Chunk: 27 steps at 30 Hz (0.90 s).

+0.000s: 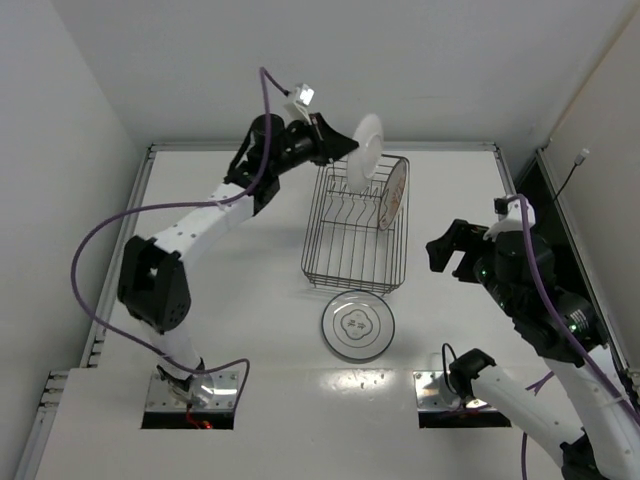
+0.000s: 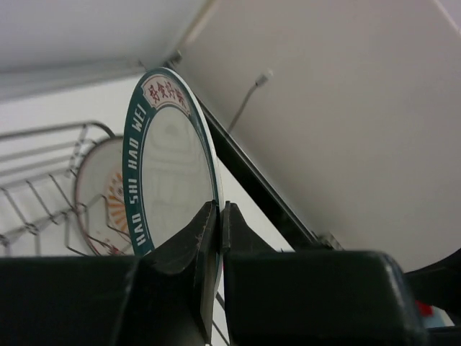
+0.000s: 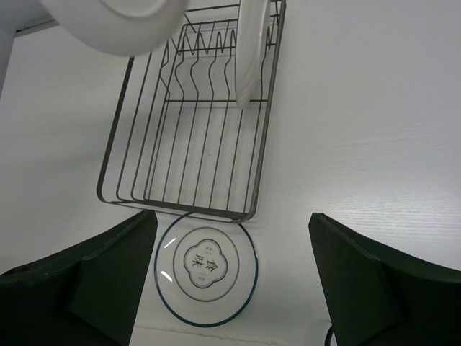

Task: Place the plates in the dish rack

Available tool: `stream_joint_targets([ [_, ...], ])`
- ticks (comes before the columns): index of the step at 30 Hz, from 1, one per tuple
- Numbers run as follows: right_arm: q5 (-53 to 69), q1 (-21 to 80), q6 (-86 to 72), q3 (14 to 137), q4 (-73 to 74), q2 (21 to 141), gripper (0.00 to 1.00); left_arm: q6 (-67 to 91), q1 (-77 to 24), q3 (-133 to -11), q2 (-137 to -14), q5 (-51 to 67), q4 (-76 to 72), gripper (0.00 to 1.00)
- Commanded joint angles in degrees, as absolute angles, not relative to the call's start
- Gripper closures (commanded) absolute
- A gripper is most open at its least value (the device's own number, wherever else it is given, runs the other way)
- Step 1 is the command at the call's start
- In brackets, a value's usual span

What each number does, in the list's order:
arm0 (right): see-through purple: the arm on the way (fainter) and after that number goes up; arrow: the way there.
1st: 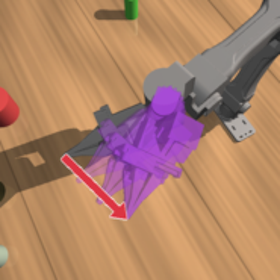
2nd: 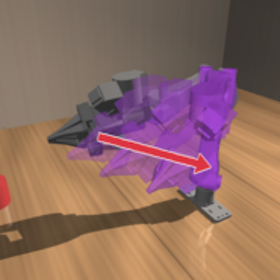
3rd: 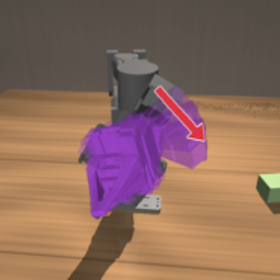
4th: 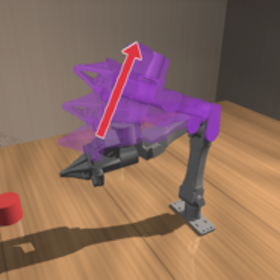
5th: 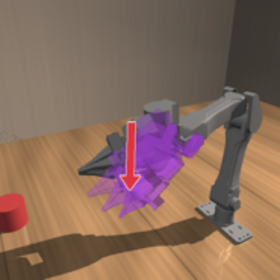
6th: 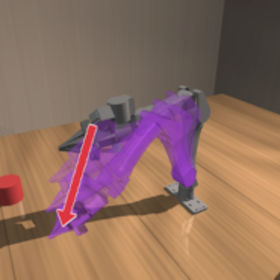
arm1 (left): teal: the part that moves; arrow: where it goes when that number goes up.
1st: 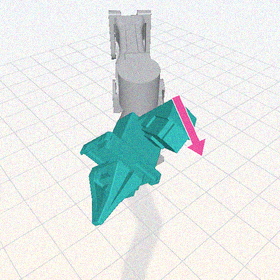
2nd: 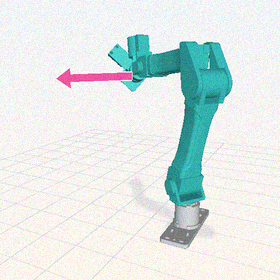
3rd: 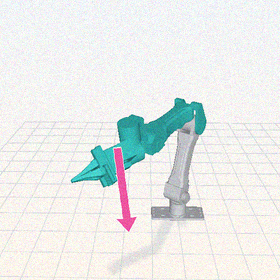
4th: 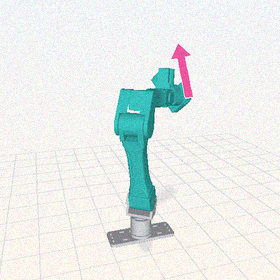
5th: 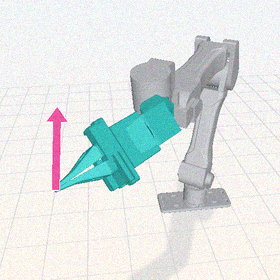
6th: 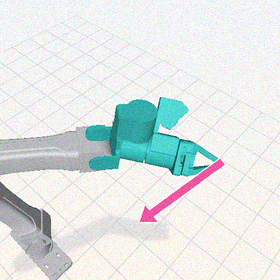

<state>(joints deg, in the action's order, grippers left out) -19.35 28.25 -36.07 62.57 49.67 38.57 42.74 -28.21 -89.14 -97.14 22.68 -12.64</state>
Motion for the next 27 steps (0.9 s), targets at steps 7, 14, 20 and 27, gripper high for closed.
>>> stream_joint_targets([
  [7, -21.36, 28.48, -36.12, 61.79, 51.06, 36.12, 0.16, 51.50, -30.23, -91.05, -107.66, 29.27, -28.83, 1.00],
  [14, -20.83, 28.48, -36.12, 60.74, 51.59, 35.07, 0.16, 51.59, -31.99, -87.71, -110.91, 26.28, -29.79, 1.00],
  [20, -19.69, 28.48, -36.12, 60.73, 52.12, 34.01, 0.16, 51.06, -33.13, -90.26, -114.69, 23.47, -26.90, 1.00],
  [27, -18.63, 28.48, -36.12, 59.16, 53.17, 31.91, 0.16, 45.53, -34.28, -96.85, -117.76, 17.41, -16.71, 1.00],
])
